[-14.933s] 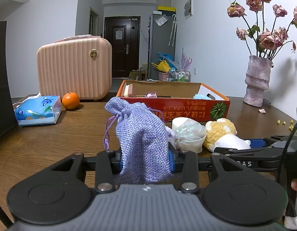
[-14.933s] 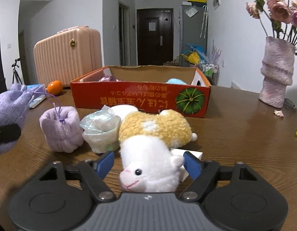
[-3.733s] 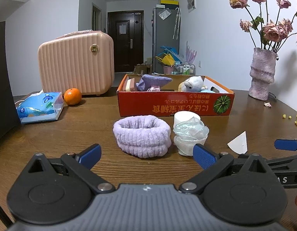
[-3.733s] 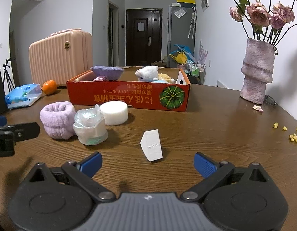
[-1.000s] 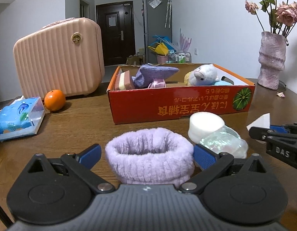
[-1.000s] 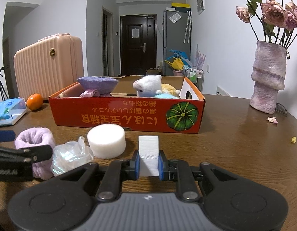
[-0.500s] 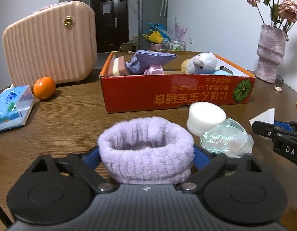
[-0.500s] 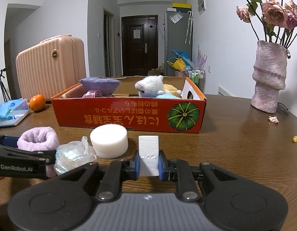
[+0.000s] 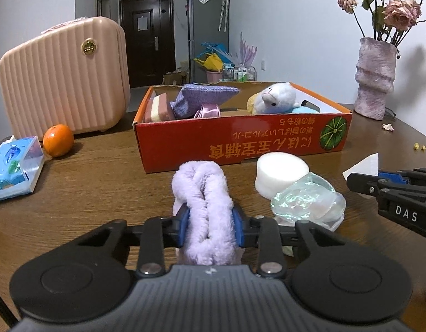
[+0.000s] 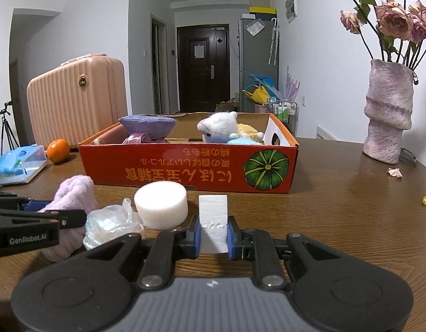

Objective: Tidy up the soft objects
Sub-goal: 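Grasp the lilac fuzzy wristband with the left tool while the right tool holds the foam block, then lift and carry the wristband and foam block with both tools over the box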

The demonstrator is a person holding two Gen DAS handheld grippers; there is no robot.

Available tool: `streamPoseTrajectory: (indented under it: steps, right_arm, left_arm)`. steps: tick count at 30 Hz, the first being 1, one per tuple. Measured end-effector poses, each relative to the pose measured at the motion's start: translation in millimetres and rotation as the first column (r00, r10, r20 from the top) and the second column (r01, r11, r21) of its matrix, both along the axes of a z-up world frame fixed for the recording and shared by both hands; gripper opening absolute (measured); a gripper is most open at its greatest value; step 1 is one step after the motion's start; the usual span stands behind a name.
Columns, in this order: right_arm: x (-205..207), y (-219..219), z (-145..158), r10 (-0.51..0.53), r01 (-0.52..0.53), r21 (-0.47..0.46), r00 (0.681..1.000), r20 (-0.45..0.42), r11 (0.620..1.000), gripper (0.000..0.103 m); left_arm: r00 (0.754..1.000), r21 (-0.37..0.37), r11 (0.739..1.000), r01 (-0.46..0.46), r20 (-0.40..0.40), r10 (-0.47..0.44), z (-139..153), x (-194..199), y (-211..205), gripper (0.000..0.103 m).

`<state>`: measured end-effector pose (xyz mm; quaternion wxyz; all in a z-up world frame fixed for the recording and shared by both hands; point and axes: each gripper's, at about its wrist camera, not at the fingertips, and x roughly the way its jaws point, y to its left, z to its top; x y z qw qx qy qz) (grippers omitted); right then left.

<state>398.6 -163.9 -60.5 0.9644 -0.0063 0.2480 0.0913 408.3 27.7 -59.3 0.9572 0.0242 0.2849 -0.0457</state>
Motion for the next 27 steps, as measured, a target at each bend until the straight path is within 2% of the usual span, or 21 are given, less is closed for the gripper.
streamPoseTrajectory:
  steps: [20,27]
  right_arm:
    - [-9.9,1.5,11.1,0.015,-0.019,0.046,0.996,0.093,0.999,0.018]
    - [-11.2,7.7,16.6,0.026,-0.035,0.061,0.990,0.140,0.998,0.018]
  left_arm:
    - [0.990,-0.018,0.999,-0.048,0.129,0.050,28.3,-16.1,2.1,0.032]
    - [0.987,-0.039,0.997,-0.061,0.146,0.066,35.0,-15.1,1.2,0.032]
